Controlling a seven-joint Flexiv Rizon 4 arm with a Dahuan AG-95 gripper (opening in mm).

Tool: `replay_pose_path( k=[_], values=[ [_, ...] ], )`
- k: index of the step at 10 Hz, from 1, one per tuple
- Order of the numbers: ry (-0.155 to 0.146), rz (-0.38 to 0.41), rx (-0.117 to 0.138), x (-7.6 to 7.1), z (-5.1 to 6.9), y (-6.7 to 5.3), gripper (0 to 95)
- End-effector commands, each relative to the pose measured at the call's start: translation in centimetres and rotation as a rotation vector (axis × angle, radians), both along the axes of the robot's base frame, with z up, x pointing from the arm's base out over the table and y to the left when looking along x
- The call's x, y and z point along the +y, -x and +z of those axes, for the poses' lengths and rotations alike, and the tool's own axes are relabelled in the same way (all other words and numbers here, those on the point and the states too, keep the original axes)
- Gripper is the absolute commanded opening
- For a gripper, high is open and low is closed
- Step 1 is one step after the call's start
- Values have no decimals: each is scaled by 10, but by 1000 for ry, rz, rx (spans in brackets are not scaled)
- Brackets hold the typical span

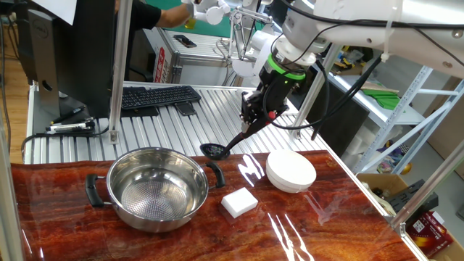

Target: Scoop water with a large spoon from one bowl to another

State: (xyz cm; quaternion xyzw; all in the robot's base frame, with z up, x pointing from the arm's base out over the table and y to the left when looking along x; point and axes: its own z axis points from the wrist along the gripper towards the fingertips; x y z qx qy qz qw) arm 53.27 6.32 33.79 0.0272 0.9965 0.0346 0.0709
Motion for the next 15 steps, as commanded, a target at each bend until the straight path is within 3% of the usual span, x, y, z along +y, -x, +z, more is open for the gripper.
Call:
replay_pose_path(
  k=[1, 11, 15],
  values=[
    [-4, 8, -3, -3, -1, 0, 0],
    [-7, 63, -22, -34, -14, -6, 0],
    [-21, 75, -26, -47, -19, -5, 0]
  ],
)
